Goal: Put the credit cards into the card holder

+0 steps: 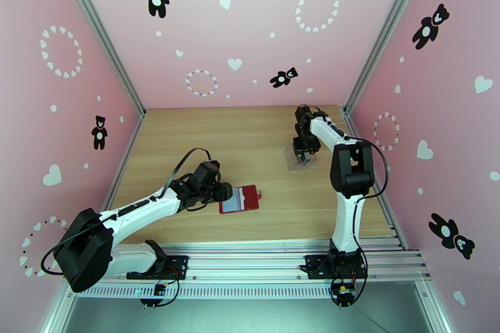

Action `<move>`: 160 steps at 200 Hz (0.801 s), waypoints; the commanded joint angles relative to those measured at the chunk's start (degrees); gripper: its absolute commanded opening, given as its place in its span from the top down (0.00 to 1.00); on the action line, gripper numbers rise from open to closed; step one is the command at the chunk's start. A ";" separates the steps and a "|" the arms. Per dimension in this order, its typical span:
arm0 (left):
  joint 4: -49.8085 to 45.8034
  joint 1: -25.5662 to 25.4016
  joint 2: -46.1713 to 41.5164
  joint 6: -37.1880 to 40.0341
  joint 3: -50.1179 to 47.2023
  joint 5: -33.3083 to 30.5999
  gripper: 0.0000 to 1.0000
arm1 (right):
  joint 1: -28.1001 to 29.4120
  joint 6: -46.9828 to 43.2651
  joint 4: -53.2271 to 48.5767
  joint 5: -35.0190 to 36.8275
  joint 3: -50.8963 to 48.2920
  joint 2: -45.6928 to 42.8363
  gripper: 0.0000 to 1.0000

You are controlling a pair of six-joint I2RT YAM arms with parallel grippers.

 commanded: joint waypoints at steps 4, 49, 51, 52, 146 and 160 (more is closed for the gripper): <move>-0.83 0.37 -0.55 -0.66 -0.37 0.34 0.47 | -0.31 0.22 -0.95 1.67 0.69 0.75 0.48; -0.88 0.38 -0.64 -0.59 -0.42 0.22 0.47 | -0.85 1.76 1.81 4.75 -2.29 -5.09 0.51; -0.86 0.42 -0.63 -0.64 -0.43 0.25 0.47 | -0.97 1.76 2.02 4.74 -2.60 -5.61 0.51; -0.84 0.35 -0.64 -0.65 -0.43 0.26 0.47 | -1.00 1.79 2.07 4.78 -2.71 -5.79 0.51; -0.40 0.31 -0.06 -0.74 -0.59 0.26 0.47 | -2.07 1.82 2.41 2.46 -4.72 -7.12 0.76; -0.28 0.34 0.15 -0.73 -0.52 0.39 0.47 | -2.09 1.82 2.32 2.33 -4.53 -7.38 0.81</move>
